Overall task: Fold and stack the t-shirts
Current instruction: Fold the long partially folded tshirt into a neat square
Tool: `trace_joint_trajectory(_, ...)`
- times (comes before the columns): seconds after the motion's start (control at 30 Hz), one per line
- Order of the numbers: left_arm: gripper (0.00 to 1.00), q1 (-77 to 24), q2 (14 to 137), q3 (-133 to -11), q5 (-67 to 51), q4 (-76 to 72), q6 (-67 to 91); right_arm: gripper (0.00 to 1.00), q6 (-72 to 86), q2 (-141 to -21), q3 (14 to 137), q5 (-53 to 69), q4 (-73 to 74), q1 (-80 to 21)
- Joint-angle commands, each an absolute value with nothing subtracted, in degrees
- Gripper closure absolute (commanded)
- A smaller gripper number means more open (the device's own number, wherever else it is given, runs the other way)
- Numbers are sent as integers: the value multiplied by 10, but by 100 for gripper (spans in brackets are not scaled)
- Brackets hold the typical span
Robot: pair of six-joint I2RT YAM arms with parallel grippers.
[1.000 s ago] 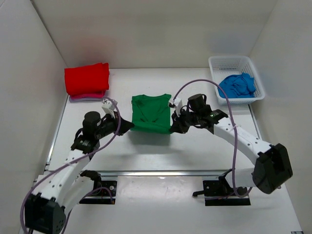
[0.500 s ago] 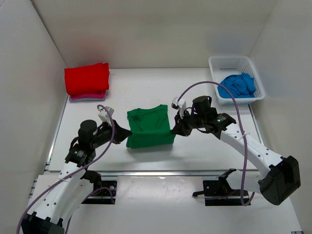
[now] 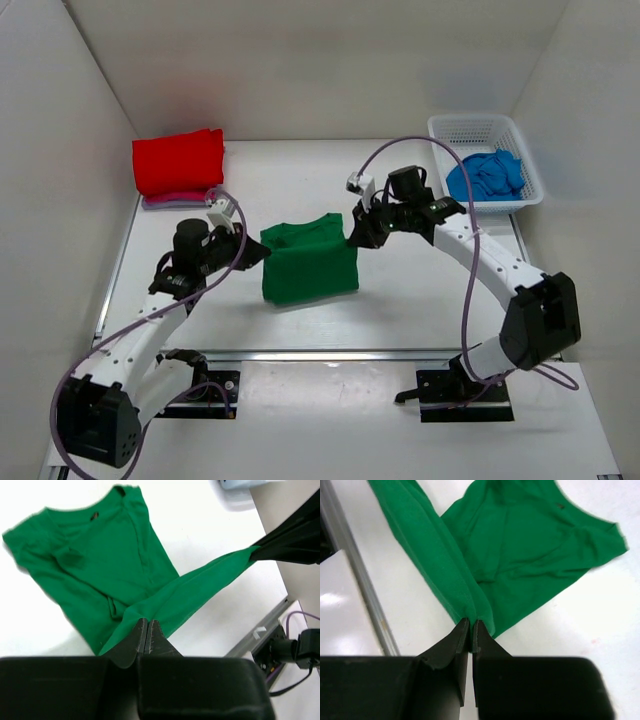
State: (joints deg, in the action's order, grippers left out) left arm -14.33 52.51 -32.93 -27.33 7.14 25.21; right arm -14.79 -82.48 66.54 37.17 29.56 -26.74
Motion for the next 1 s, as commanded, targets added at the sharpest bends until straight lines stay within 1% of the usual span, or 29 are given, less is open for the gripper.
trace_joint_trajectory(0.0, 100, -136, 560, -370, -265, 25, 240, 100, -182, -870, 718, 395, 300, -250)
trace_joint_trajectory(0.33, 100, -112, 668, -370, -261, -64, 244, 100, -207, -1014, 833, 416, 280, -215)
trace_joint_trajectory(0.47, 100, -102, 707, -371, -259, -102, 254, 100, -208, -1051, 875, 420, 279, -213)
trace_joint_trajectory(0.6, 100, -95, 723, -375, -265, -116, 260, 100, -216, -1090, 917, 419, 288, -217)
trace_joint_trajectory(0.7, 100, -95, 727, -385, -255, -109, 249, 100, -214, -1091, 921, 417, 275, -216)
trace_joint_trajectory(0.8, 100, -87, 734, -381, -254, -117, 247, 100, -209, -1116, 954, 428, 272, -212)
trace_joint_trajectory(0.97, 100, -79, 755, -371, -227, -136, 261, 100, -213, -1152, 984, 431, 269, -214)
